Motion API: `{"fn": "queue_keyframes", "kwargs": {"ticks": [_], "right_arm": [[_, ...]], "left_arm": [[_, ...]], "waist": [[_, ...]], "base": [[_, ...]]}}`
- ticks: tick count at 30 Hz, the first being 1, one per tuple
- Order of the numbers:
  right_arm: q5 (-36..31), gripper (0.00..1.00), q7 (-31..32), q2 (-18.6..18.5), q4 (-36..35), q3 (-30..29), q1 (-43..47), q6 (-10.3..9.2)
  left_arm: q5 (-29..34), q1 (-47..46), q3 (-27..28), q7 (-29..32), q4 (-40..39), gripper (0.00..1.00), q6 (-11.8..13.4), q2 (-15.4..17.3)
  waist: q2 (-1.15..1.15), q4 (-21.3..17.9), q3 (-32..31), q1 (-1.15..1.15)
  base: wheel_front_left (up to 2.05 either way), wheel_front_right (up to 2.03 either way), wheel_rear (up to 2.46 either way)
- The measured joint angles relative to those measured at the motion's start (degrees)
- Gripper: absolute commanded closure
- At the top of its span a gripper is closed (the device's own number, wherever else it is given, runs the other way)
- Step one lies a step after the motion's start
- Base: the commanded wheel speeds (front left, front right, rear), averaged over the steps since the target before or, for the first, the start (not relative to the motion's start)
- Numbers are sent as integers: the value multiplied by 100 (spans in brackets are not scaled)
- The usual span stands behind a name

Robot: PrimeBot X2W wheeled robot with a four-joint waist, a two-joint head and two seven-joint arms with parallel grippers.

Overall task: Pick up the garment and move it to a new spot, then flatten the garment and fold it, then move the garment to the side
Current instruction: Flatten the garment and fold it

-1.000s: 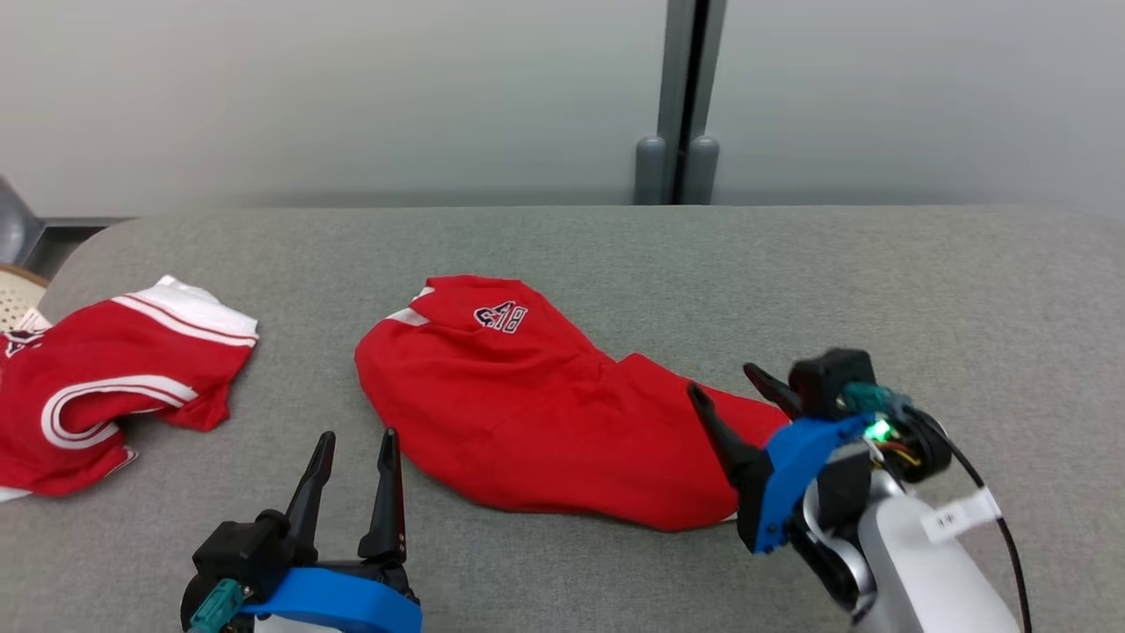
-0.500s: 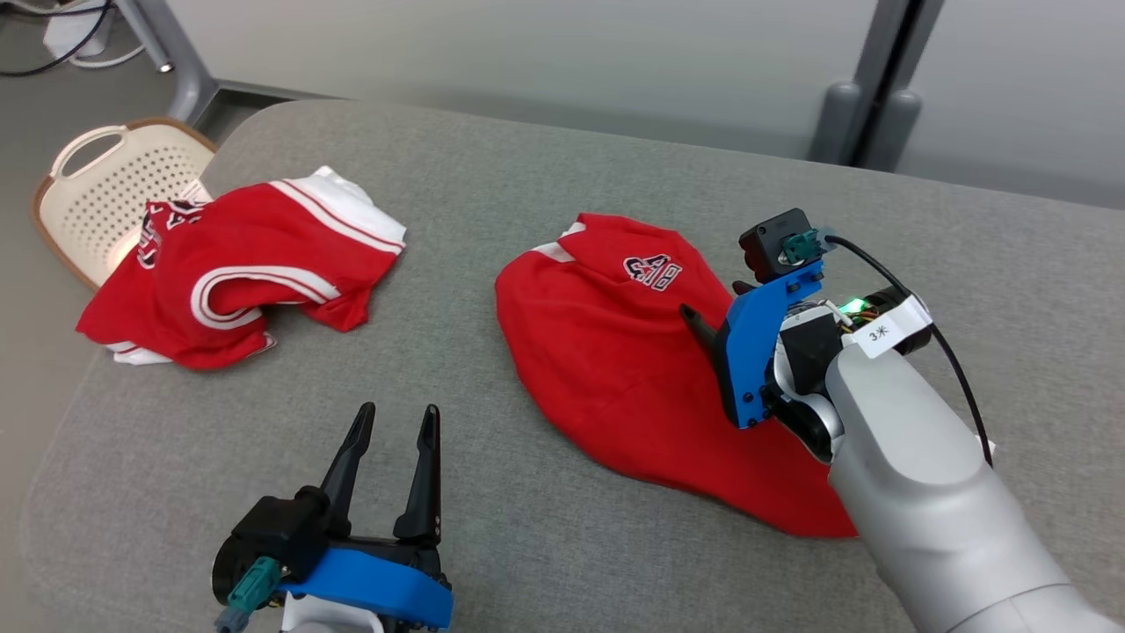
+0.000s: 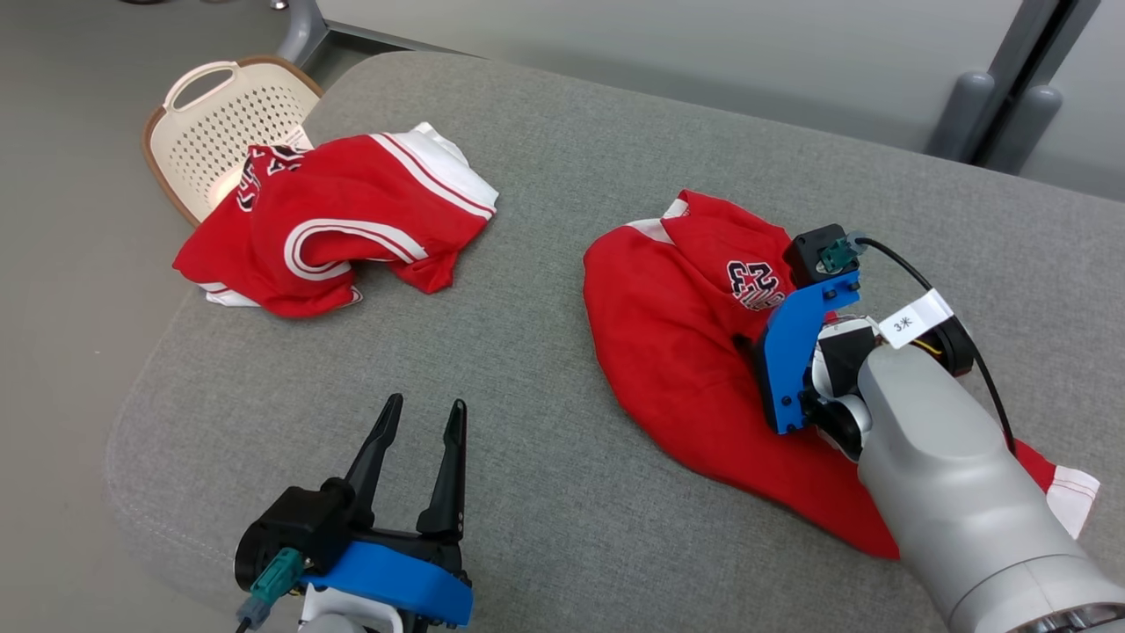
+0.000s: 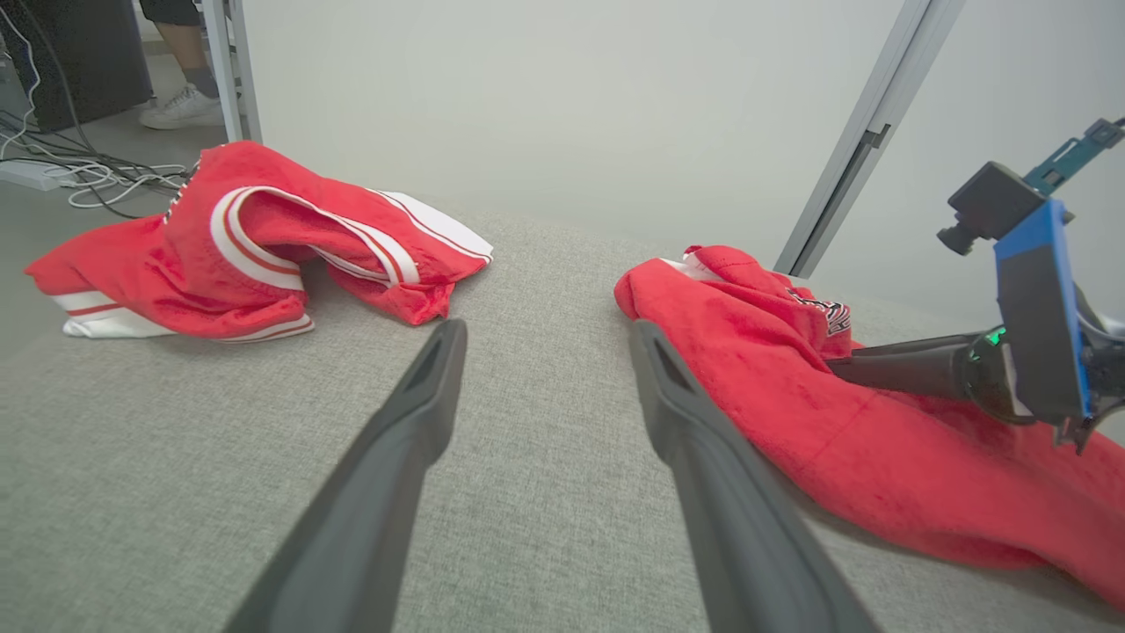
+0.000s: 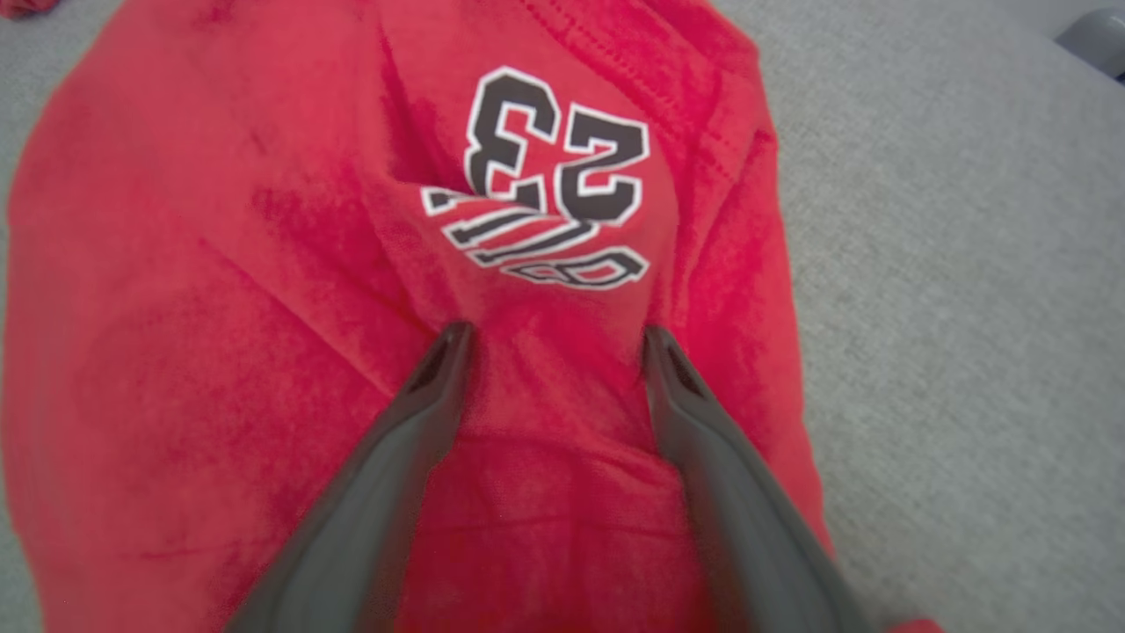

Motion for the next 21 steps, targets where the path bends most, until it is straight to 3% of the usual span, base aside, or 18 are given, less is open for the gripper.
{"fn": "queue_keyframes", "kwargs": {"ticks": [1, 2, 3, 4, 5, 13, 21], "right_arm": [[-24, 0, 10, -5, 93, 1, -28, 0], [-42, 19, 54, -11, 180, 2, -48, 0], [-51, 60, 58, -15, 249, 4, -63, 0], [-59, 95, 53, -16, 303, 4, -77, 0], [-56, 100, 31, -20, 355, -27, -101, 1], [75, 100, -614, -91, 431, -511, -477, 1], [-225, 100, -1112, -865, 658, -1313, -620, 0]], "left_arm": [[0, 2, -1, 0, 9, 0, -3, -1], [1, 11, -1, 0, 16, 0, -8, 0], [5, 25, -3, 0, 25, 0, -8, 0], [8, 32, -3, 0, 38, 0, -9, 3], [8, 32, -5, 0, 43, 0, -9, 3], [-1, 73, 120, 0, 29, 0, 19, 34], [1, 145, 130, 0, -7, 0, 26, 68]], "waist": [[0, 14, -12, 0], [0, 27, -26, 0], [0, 38, -37, 0], [0, 48, -46, 0], [0, 54, -49, -1], [0, -143, -109, -1], [0, -521, -339, -1]], "base": [[0, 0, 0], [0, 0, 0], [0, 0, 0], [0, 0, 0], [0, 0, 0], [0, 0, 0], [0, 0, 0]]}}
